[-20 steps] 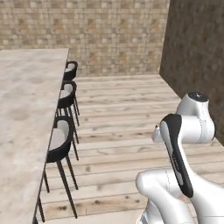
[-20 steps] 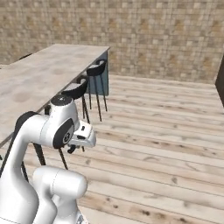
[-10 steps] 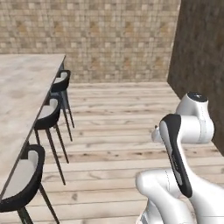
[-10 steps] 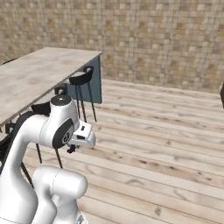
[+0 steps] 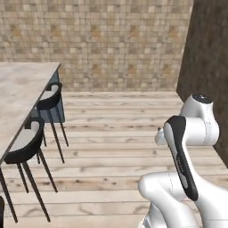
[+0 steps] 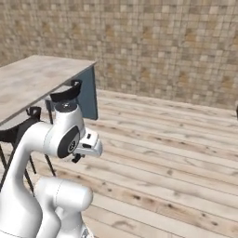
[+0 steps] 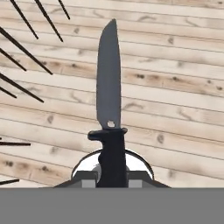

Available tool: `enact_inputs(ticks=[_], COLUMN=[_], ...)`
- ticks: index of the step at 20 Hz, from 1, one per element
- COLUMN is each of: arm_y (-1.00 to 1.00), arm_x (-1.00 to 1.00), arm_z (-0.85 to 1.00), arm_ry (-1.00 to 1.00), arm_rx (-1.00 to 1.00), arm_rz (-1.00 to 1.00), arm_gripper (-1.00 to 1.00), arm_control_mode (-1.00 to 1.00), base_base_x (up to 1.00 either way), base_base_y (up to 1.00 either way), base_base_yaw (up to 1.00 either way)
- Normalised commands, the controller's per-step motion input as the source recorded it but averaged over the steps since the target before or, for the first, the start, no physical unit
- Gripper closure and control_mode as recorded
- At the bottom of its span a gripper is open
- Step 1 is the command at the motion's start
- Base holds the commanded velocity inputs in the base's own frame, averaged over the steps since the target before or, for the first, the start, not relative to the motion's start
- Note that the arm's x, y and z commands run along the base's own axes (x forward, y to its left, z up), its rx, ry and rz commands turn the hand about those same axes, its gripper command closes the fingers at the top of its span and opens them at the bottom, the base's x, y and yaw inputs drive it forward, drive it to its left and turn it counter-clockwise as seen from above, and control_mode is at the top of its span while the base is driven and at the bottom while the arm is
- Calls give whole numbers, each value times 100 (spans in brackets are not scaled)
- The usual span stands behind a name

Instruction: Retrieve the butter from the fridge and place it on a plate on the dining table. Then retrieve the butter knife by the fridge and place it near the plate.

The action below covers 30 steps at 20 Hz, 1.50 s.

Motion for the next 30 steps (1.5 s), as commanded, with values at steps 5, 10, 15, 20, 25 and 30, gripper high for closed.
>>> enact_inputs(ticks=[5,10,15,20,25,30], arm_y=[0,0,0,0,0,0], arm_x=[0,0,0,0,0,0], arm_z=[0,0,0,0,0,0], arm_ry=[0,0,0,0,0,0], arm_rx=[0,0,0,0,0,0], arm_rz=[0,0,0,0,0,0], arm_gripper=[100,100,100,100,100,100], arm_control_mode=[100,100,100,100,100,100], base_base_x=[100,100,100,100,100,100], base_base_y=[-20,-42,-42,-39,-56,-61], base_base_yaw=[4,5,8,13,19,23])
